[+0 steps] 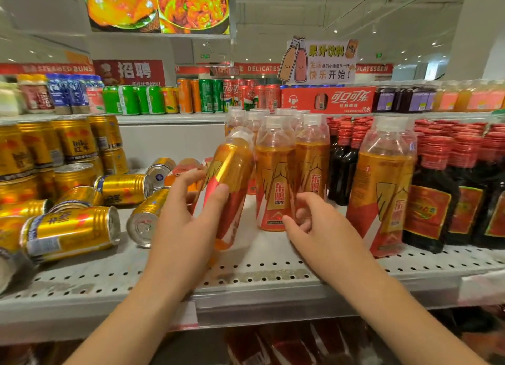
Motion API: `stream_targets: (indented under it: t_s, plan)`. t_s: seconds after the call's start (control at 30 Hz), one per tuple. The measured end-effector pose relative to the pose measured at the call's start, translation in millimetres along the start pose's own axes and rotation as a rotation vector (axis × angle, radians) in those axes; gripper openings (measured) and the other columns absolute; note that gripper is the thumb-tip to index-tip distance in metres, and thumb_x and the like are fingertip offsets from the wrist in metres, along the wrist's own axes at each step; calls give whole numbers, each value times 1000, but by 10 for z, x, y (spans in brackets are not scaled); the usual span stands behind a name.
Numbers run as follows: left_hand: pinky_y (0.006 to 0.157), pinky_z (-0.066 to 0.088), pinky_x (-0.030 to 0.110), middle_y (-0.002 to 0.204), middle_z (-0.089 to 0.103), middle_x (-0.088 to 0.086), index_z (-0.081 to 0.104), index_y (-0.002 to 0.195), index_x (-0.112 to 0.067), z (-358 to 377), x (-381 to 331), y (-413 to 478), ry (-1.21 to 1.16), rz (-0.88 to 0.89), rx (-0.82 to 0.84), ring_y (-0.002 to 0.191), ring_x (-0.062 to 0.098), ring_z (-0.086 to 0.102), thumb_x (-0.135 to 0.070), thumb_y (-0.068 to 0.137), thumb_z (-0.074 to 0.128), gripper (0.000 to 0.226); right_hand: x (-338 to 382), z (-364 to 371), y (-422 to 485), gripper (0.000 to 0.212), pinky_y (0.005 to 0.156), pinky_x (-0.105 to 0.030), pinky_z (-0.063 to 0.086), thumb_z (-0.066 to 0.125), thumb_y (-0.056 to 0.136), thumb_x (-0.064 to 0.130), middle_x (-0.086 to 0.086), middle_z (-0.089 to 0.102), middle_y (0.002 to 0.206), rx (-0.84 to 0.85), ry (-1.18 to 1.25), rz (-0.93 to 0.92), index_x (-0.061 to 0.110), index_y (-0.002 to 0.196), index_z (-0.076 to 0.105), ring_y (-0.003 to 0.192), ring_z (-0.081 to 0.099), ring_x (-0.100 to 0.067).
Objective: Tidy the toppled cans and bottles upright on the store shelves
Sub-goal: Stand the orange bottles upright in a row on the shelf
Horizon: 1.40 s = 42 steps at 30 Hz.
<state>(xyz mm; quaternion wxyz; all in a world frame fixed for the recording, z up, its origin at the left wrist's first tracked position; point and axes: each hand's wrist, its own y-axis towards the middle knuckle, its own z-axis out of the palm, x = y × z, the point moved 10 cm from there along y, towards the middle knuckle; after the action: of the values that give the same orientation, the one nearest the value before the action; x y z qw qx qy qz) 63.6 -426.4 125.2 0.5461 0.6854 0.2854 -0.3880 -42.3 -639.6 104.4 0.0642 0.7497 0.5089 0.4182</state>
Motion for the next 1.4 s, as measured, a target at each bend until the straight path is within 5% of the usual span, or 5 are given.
stream_targets:
  t_s: [0.4, 0.7, 1.03, 1.17, 1.4]
  plan:
    - [75, 59, 20, 118, 69, -20, 61, 123, -46, 171, -137, -97, -248, 93, 179, 109, 7, 69, -42, 84, 74, 41, 680, 118, -223, 32, 78, -22, 59, 66, 90, 50, 13, 70, 112, 114, 776, -105, 41, 120, 59, 98, 70, -3]
    - [83, 53, 31, 96, 77, -6, 63, 122, -39, 602, -17, -67, -222, -95, 432, 101, 22, 70, -6, 102, 44, 44, 617, -277, -411, 72, 85, -21, 52, 65, 78, 68, 27, 42, 123, -196, 306, -190, 48, 139, 33, 113, 52, -1]
    - [74, 60, 23, 119, 61, -21, 54, 124, -58, 682, -207, -233, 19, 90, 443, 107, -3, 62, -64, 82, 71, 46, 540, -335, -546, 87, 90, -24, 54, 72, 76, 54, 25, 34, 130, -179, 204, -203, 47, 147, 22, 115, 51, -4]
    - [82, 56, 15, 119, 70, -18, 52, 129, -42, 706, -132, -199, -168, 38, 437, 110, 3, 68, -43, 83, 80, 54, 507, -412, -680, 62, 91, -9, 44, 64, 86, 50, 29, 40, 130, -165, 261, -258, 43, 141, 37, 120, 51, -2]
    - [89, 42, 13, 139, 49, -37, 41, 133, -66, 632, -76, -74, 78, 49, 416, 126, -20, 43, -74, 73, 67, 66, -65, -1219, -793, 15, 75, -15, 50, 55, 98, 35, 24, 53, 106, -508, 174, -190, 38, 113, 56, 96, 59, -2]
